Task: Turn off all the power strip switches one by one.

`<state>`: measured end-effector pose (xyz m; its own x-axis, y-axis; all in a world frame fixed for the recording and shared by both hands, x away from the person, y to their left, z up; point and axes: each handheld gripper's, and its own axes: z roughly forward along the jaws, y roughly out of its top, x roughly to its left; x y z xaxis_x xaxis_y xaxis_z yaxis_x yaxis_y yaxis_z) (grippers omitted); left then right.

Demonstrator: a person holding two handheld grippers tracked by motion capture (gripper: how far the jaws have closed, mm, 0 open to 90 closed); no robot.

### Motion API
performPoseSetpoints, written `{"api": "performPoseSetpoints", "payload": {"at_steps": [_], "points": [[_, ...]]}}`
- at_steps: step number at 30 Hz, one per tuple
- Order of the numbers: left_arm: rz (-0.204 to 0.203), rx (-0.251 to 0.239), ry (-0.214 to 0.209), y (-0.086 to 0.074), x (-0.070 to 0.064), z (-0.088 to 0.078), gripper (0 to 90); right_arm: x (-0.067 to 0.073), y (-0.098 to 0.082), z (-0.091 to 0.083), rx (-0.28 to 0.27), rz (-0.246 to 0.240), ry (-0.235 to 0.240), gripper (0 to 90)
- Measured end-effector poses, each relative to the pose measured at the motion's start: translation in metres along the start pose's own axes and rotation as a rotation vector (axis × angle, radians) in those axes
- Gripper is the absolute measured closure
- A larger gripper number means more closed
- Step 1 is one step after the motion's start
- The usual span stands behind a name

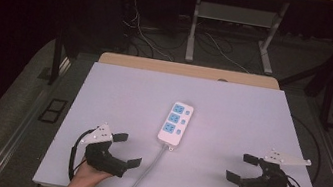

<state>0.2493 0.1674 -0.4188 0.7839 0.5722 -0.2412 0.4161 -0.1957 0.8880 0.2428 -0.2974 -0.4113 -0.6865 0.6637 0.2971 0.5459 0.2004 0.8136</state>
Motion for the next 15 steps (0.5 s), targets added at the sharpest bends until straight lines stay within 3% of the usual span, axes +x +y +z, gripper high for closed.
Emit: {"api": "performPoseSetpoints", "payload": {"at_steps": [15], "points": [[-0.018, -0.003, 0.002, -0.0003, 0.0015, -0.0015, 0.0, 0.0005, 0.0, 0.0014, 0.009, -0.005, 0.0, 0.8]]}}
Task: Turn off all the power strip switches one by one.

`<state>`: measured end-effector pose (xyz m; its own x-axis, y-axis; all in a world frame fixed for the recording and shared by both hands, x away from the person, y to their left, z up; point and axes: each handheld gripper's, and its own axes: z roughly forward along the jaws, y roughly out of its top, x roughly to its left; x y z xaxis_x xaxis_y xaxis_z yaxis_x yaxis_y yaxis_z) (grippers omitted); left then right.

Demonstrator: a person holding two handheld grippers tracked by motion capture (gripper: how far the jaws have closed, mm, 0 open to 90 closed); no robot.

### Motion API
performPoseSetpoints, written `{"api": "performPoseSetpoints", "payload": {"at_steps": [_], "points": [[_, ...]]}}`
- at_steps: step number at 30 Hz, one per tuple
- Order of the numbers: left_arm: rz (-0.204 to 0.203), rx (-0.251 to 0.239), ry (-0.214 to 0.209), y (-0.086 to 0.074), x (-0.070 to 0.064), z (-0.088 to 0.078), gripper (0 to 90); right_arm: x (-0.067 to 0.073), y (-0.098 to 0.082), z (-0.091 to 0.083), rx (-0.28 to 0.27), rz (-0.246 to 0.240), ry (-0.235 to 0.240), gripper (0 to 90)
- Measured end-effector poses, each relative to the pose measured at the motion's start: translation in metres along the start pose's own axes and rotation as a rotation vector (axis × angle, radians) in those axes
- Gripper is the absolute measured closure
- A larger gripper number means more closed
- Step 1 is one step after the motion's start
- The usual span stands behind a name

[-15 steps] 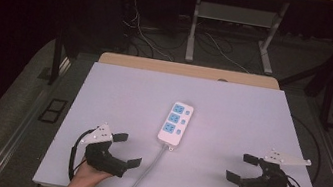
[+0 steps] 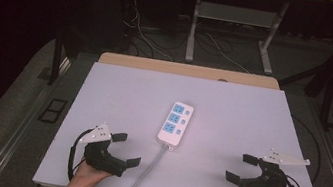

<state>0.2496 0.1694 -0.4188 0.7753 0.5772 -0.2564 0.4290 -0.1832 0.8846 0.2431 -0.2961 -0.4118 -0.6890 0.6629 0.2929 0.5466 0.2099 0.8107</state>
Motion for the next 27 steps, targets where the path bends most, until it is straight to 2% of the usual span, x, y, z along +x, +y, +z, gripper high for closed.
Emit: {"api": "performPoseSetpoints", "payload": {"at_steps": [4, 11, 16, 27], "points": [[-0.014, 0.0, -0.002, 0.0, 0.0, 0.0, 0.0, 0.0, 0.0, 0.0, 0.002, 0.002, -0.001, 0.8], [-0.008, 0.018, -0.004, 0.001, -0.001, 0.002, 0.0, -0.001, -0.001, 0.001, 0.013, 0.005, -0.003, 0.8], [-0.008, 0.054, 0.002, 0.004, -0.001, 0.003, 0.0, -0.003, -0.001, 0.002, 0.02, 0.007, 0.009, 0.8], [0.005, 0.114, -0.022, 0.016, -0.001, 0.008, 0.0, -0.004, -0.003, 0.003, 0.03, 0.015, 0.011, 0.8]]}}
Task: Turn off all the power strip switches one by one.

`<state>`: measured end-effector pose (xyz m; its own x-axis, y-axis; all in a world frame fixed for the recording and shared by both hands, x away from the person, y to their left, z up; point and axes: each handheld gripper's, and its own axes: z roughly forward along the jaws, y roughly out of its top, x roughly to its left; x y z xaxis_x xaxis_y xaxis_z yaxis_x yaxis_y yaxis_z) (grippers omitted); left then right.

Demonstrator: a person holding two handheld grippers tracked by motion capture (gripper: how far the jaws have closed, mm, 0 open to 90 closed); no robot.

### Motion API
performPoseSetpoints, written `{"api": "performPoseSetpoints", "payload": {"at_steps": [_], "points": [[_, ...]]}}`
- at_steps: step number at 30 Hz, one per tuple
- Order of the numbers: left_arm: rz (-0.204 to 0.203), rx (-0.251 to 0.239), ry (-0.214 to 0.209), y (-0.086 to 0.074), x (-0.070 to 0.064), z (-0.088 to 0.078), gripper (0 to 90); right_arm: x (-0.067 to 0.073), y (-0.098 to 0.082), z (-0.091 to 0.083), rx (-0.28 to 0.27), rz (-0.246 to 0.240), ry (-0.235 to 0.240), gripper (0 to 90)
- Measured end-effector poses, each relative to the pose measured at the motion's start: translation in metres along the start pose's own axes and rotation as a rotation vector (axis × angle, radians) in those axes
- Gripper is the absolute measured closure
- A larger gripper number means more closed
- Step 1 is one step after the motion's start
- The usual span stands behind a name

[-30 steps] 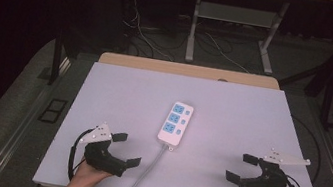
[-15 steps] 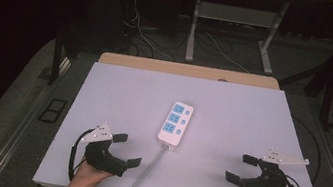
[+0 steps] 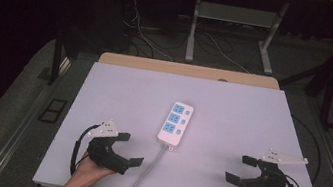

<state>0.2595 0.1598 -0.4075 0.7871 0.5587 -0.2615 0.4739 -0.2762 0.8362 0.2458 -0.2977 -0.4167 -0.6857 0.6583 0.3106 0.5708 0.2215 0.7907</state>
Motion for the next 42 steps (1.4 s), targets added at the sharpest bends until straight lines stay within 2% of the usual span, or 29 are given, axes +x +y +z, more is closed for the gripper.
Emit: {"api": "performPoseSetpoints", "payload": {"at_steps": [11, 23, 42], "points": [[0.009, 0.041, -0.028, 0.019, 0.001, 0.005, 0.0, 0.0, 0.0, -0.001, -0.004, 0.001, -0.002, 0.8], [0.025, 0.074, -0.038, 0.041, 0.006, 0.013, 0.0, 0.0, 0.0, 0.0, 0.003, 0.0, -0.001, 0.8], [0.074, 0.138, -0.056, 0.068, 0.007, 0.031, 0.0, 0.0, -0.001, 0.0, 0.006, -0.001, -0.005, 0.8]]}}
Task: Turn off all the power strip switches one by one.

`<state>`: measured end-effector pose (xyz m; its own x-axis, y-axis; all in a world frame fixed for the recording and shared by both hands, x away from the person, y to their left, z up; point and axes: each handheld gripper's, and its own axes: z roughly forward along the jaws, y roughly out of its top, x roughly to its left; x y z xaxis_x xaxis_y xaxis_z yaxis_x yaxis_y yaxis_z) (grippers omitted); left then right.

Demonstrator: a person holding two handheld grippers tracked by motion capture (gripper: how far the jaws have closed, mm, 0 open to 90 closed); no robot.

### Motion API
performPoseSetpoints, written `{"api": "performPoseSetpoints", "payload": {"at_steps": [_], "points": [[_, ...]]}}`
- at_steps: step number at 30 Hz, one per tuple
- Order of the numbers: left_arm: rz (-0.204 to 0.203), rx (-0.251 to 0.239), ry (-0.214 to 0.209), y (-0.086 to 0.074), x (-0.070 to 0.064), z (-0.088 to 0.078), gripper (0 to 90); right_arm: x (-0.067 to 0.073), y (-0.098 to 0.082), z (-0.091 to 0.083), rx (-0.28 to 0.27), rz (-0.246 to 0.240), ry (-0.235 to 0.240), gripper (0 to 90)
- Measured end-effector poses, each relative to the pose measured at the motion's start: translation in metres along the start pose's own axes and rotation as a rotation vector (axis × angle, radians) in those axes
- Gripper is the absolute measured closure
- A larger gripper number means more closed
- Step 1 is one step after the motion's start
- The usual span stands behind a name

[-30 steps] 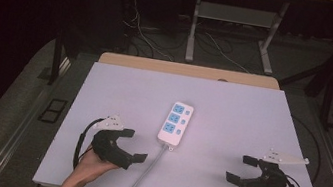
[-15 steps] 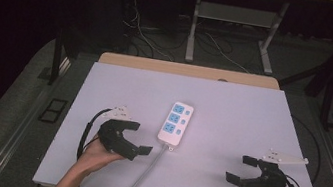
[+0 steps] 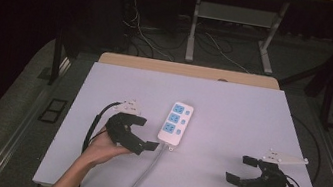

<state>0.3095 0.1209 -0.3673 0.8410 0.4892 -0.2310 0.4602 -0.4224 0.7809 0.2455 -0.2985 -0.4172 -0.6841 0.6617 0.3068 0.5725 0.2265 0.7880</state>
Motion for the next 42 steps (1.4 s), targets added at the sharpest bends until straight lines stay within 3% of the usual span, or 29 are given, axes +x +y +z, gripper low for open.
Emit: {"api": "performPoseSetpoints", "payload": {"at_steps": [21, 34, 42], "points": [[0.044, 0.057, 0.006, 0.039, 0.011, 0.021, 0.0, 0.0, 0.0, 0.001, 0.005, -0.011, -0.002, 0.8], [0.05, 0.108, 0.015, 0.048, 0.02, 0.035, 0.0, 0.0, -0.001, 0.001, 0.01, -0.01, 0.001, 0.8], [0.066, 0.141, 0.02, 0.055, 0.023, 0.04, 8.7, 0.0, -0.001, 0.002, 0.013, -0.01, 0.003, 0.8]]}}
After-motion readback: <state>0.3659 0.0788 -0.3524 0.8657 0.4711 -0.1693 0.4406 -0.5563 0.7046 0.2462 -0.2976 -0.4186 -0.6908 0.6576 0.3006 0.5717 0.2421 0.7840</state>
